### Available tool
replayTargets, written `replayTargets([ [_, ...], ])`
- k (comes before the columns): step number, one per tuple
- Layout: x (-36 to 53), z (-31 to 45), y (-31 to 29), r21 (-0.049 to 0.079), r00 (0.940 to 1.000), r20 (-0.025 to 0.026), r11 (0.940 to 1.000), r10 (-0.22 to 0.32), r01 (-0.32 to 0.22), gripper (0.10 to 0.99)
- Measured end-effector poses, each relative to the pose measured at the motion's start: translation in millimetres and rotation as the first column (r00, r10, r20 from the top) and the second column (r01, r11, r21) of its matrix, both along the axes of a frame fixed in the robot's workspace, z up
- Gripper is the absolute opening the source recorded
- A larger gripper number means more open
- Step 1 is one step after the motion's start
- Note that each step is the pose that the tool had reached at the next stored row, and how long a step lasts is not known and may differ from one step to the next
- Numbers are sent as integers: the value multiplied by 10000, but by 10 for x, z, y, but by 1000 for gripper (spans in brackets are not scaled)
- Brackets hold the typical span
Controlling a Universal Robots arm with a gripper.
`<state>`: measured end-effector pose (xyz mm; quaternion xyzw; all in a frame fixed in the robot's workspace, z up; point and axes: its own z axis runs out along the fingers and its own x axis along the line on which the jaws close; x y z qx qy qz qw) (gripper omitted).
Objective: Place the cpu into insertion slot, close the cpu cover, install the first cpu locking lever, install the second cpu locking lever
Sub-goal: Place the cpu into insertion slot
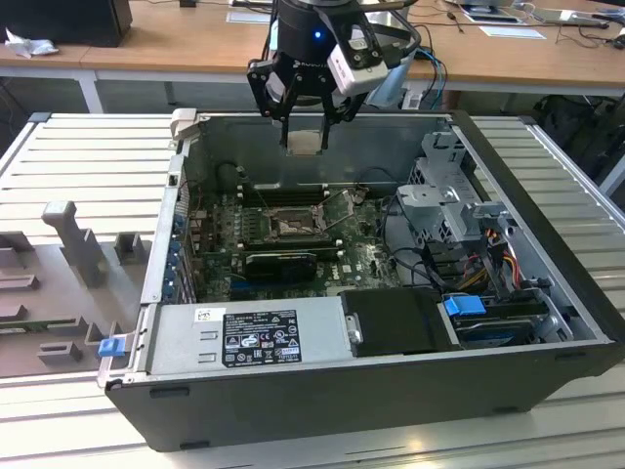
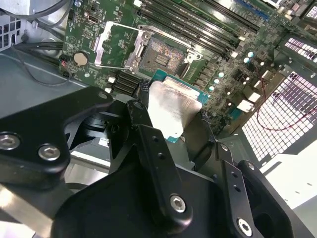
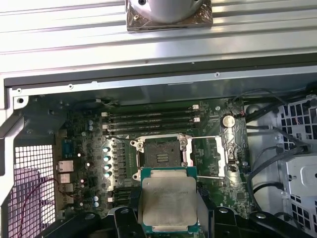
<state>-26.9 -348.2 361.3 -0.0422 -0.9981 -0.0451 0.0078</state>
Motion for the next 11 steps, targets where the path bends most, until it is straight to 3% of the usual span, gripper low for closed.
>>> replayTargets([
  [11, 0, 0, 0, 0, 9997, 0, 9997, -226, 226, 525],
])
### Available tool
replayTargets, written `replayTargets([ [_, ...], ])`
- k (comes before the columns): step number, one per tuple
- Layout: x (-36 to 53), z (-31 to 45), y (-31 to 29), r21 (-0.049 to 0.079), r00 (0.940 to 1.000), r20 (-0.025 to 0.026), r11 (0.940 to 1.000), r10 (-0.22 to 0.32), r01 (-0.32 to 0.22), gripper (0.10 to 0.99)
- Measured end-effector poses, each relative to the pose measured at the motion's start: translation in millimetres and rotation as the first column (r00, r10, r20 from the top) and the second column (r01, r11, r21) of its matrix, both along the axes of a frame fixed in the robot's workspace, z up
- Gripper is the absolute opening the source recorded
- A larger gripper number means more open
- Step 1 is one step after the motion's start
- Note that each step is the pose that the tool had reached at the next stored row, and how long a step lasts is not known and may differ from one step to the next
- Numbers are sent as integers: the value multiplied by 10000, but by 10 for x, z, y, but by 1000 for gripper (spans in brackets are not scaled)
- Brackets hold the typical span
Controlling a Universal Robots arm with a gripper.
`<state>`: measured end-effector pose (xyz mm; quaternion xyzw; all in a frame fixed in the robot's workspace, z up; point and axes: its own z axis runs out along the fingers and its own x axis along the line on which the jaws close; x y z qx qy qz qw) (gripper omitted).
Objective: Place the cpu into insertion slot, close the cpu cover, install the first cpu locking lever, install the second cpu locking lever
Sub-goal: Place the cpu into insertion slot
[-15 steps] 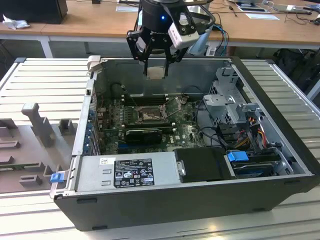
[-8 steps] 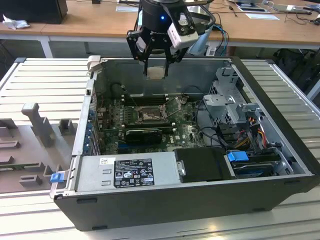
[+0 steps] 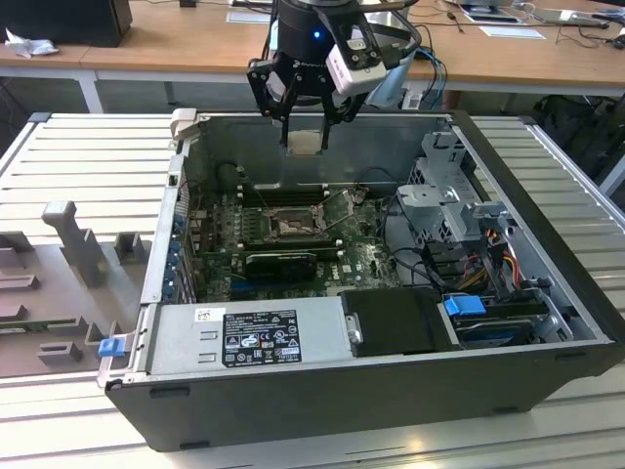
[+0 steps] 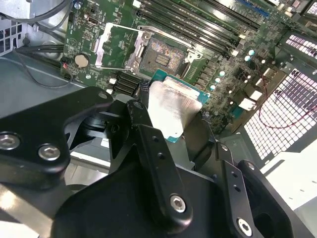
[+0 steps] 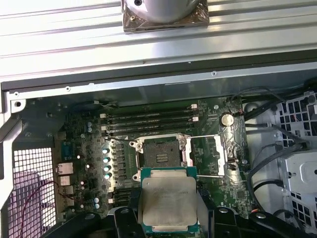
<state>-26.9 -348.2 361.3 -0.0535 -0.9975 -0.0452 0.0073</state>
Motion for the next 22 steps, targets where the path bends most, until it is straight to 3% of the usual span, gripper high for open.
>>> replayTargets([
  [22, 0, 0, 0, 0, 9993, 0, 9993, -380, 380, 525],
])
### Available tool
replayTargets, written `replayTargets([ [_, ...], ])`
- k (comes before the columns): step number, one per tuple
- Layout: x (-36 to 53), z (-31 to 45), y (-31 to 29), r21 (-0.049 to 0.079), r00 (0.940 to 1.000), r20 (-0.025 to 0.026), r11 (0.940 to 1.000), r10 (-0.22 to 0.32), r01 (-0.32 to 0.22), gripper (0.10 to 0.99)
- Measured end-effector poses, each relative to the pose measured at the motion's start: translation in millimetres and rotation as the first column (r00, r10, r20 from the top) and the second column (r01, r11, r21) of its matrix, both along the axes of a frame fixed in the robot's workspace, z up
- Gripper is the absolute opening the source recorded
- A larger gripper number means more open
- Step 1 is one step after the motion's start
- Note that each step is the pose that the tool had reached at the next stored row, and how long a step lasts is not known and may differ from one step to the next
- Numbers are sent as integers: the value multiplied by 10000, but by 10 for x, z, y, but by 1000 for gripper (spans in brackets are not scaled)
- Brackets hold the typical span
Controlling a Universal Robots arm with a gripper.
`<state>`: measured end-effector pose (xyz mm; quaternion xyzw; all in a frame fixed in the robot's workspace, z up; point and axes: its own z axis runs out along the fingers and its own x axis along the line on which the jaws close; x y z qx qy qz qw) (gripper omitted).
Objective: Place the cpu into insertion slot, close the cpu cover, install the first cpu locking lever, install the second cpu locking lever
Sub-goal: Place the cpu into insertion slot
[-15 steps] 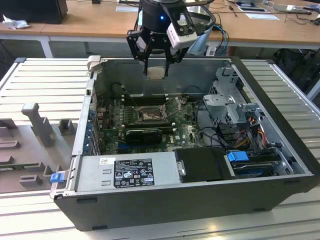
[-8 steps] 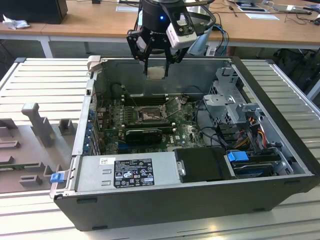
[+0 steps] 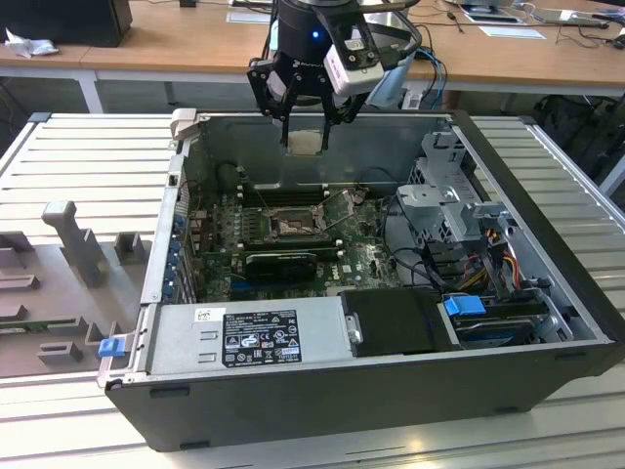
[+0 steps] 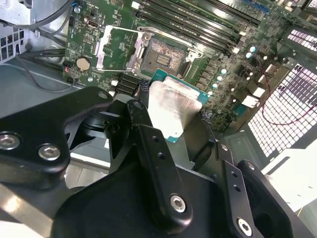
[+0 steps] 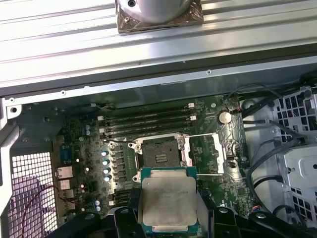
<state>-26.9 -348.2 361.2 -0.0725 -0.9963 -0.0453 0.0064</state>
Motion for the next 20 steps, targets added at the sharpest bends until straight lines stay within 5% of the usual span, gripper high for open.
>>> replayTargets([
  [20, 0, 0, 0, 0, 9995, 0, 9995, -327, 327, 525],
])
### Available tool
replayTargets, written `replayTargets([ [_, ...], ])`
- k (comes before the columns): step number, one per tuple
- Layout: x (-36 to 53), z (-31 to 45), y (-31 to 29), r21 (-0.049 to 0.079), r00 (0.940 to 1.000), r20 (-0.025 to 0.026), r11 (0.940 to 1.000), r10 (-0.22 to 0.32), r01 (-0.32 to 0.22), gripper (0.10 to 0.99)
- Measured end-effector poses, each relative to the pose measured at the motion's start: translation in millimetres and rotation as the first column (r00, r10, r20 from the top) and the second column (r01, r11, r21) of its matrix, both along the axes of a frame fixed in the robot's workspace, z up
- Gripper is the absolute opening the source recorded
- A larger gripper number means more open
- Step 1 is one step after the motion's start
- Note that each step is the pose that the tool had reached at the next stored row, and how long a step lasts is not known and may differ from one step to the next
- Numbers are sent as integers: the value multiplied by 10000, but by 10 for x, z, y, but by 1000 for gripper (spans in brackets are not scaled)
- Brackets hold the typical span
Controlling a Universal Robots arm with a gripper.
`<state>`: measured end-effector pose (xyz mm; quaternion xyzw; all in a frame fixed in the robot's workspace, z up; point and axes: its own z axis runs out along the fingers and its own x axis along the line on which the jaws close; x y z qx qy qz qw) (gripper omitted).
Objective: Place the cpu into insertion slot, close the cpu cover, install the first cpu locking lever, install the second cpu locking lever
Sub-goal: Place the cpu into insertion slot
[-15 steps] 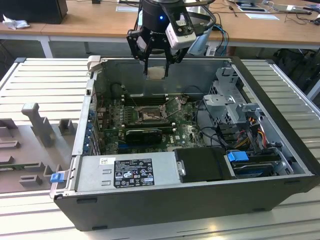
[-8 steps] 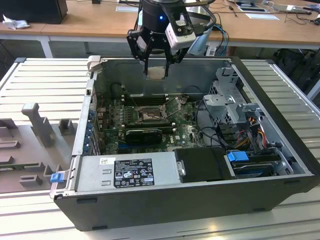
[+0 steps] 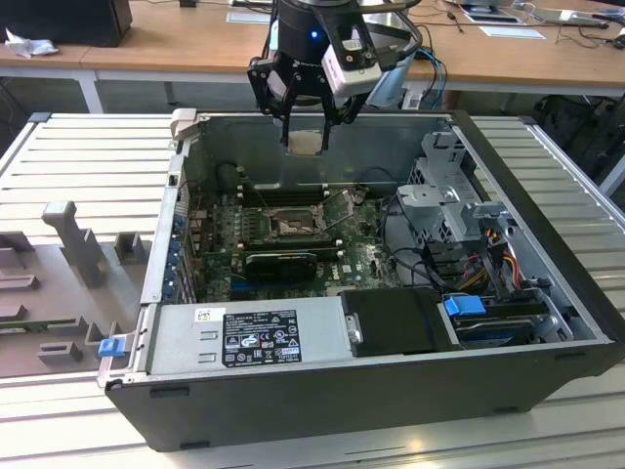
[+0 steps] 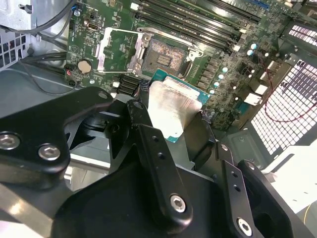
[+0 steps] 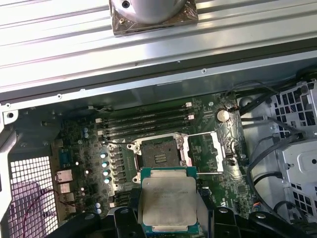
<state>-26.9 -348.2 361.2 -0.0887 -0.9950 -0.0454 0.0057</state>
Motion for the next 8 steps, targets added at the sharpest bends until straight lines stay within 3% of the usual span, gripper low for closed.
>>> replayTargets([
  [8, 0, 0, 0, 0, 9999, 0, 9999, -147, 147, 525],
])
